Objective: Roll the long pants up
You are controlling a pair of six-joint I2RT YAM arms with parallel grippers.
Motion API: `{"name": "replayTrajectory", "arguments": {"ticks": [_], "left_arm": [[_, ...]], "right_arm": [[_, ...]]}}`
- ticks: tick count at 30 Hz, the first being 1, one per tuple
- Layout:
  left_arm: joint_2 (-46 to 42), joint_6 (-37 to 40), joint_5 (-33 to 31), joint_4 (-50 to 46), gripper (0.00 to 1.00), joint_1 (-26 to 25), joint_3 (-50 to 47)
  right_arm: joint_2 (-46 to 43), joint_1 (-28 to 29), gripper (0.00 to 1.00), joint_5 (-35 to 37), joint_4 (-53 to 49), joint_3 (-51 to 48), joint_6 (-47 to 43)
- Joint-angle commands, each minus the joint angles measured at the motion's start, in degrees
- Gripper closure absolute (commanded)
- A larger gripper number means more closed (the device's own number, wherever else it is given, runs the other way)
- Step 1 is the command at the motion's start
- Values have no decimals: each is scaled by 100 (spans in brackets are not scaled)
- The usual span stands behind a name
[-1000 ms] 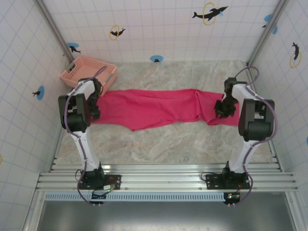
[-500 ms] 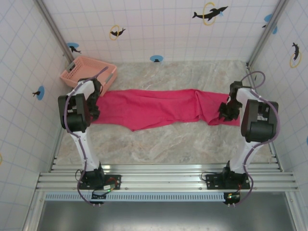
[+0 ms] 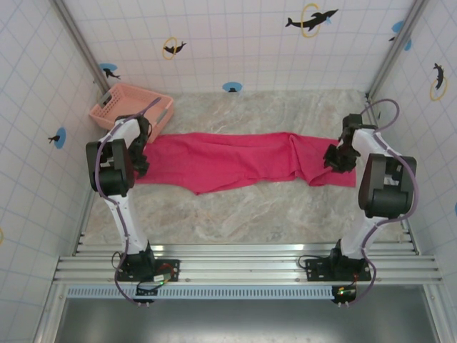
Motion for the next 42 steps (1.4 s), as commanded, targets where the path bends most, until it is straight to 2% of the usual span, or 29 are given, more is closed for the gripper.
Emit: {"name": "replayTrajectory", "arguments": {"ticks": [1, 9, 10, 16, 19, 24, 30, 36, 42], "left_arm": [[-66, 115, 83, -1, 3, -27, 163], [-103, 125, 129, -93, 3, -35, 218], [-112, 124, 128, -97, 3, -38, 215], [-86, 152, 96, -154, 3, -40, 267], [-76, 185, 72, -168, 3, -48, 310], [-33, 282, 1, -237, 3, -59, 434], [18, 433, -118, -290, 3, -58, 581], [117, 554, -174, -378, 3, -87, 858], [385, 657, -241, -451, 3, -140, 1190]], "right_arm": [[162, 91, 68, 31, 143, 91, 130], [555, 142, 68, 139, 325, 125, 179], [573, 143, 71, 155, 346, 128, 185], [633, 118, 100, 416, 431, 182, 235], [474, 66, 100, 618, 505, 189, 264], [-49, -104, 100, 1359, 447, 384, 201], [-380, -494, 100, 2048, 308, 1036, -23], [245, -815, 100, 2458, 153, 1916, -206], [1615, -857, 100, 2740, -140, 3135, -361]]}}
